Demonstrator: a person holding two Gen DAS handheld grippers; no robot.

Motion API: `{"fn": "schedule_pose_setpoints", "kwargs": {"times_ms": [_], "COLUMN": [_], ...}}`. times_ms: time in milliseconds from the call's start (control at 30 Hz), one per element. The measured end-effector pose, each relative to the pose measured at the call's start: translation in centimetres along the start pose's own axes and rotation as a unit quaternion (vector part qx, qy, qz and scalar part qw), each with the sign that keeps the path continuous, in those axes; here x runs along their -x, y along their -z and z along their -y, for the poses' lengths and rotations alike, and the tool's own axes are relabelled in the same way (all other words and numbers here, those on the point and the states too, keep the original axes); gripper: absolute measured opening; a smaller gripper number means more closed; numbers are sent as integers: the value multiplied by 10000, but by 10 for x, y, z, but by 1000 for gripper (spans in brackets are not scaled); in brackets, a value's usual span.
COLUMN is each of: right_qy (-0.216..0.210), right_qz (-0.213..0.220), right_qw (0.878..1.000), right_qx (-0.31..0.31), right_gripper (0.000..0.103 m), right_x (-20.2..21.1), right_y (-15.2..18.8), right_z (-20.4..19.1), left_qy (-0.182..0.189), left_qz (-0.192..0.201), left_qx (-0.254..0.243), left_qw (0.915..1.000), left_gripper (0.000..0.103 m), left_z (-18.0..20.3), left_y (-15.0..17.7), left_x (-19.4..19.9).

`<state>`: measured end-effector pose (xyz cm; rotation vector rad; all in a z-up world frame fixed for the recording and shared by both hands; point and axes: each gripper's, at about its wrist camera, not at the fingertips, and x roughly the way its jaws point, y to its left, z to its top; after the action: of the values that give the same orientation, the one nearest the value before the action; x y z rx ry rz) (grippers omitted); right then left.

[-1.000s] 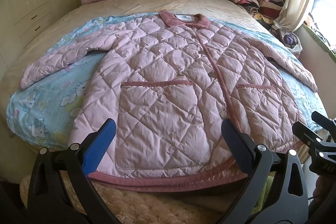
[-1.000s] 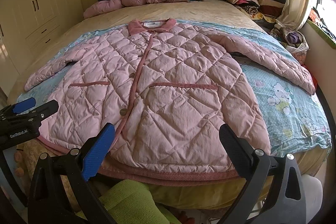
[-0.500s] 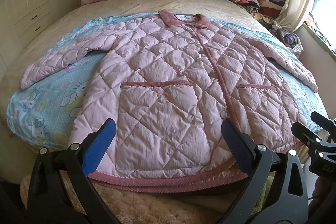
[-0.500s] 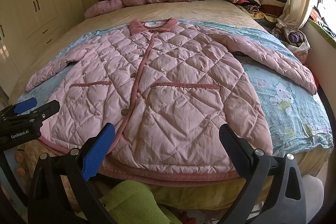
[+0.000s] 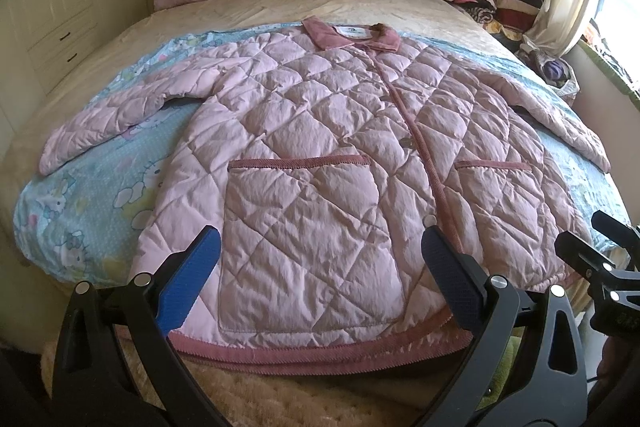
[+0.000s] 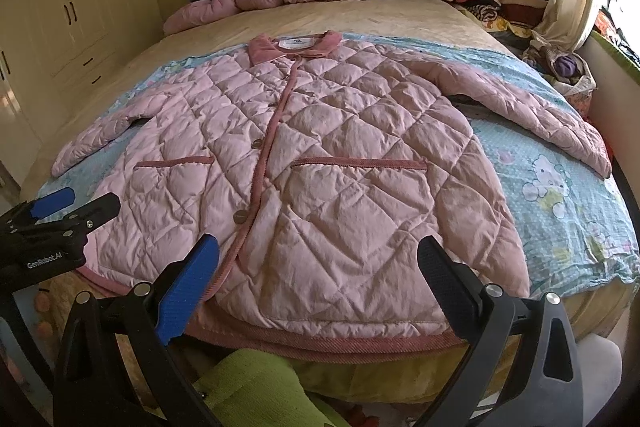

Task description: Fold large clothes

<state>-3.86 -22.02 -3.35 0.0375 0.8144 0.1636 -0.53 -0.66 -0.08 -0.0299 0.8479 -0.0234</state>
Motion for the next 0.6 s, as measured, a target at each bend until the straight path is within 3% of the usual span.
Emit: {"fn": "schedule_pose_setpoints", "kwargs": {"times_ms": [267, 600], "right_qy": [-149, -351], "right_qz": [-19, 31], "right_qw": [9999, 9993], "right_qx": [-35, -75], "right_gripper": [99, 99], "right_x": [-9, -27], "right_y": [-8, -34], "right_z": [1, -2], "left_qy": [2, -111], "left_qz": [-39, -92], "left_qx": [49, 211], "left_qw": [10000, 9997], "left_gripper": [94, 94], "left_z": [-7, -21], "left_y": [-5, -43], "left_x": [-1, -25]}}
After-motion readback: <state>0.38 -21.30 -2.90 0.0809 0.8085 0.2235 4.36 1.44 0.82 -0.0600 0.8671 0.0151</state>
